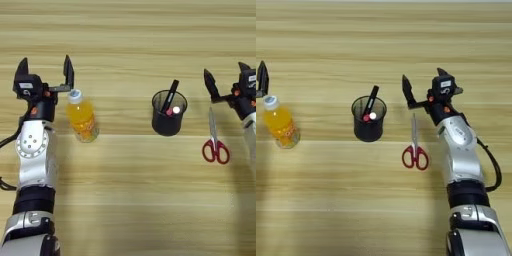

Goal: Move the objects on the table

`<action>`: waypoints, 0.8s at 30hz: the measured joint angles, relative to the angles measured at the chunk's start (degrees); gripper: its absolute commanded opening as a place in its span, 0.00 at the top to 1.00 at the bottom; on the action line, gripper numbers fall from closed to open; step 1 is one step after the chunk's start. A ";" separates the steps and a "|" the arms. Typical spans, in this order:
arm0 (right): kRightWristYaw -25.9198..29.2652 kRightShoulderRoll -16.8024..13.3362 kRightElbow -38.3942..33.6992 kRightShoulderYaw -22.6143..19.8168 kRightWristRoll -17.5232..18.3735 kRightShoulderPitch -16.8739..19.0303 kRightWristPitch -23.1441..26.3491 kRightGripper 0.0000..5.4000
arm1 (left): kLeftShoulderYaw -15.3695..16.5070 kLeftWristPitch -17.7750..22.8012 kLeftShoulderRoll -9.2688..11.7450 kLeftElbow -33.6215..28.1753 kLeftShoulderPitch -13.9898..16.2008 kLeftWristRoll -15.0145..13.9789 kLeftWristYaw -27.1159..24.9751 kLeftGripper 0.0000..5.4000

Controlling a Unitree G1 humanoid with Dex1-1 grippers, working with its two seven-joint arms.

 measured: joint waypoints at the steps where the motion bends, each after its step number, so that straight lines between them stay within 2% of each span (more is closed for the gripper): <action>1: -0.77 0.42 1.29 -0.36 0.00 -0.34 -1.34 0.01 | -0.01 0.00 0.00 0.00 0.00 0.00 -0.02 0.00; 9: -4.40 1.38 8.36 -1.44 -1.19 -2.22 -8.78 0.01 | -0.01 -0.01 0.10 0.00 0.00 0.02 -0.08 0.00; 15: -5.36 1.49 9.77 -1.21 -2.39 -2.53 -11.56 0.01 | -0.43 0.33 0.59 -2.10 0.38 -0.04 -1.19 0.00; 19: -6.22 1.64 10.20 -0.43 -3.65 -2.64 -13.23 0.01 | -1.76 4.29 1.01 -9.73 2.88 -2.61 -3.90 0.00; 24: -6.50 1.77 10.33 -0.18 -3.79 -2.70 -13.77 0.01 | -3.80 10.74 2.22 -23.90 6.96 -6.17 -7.29 0.00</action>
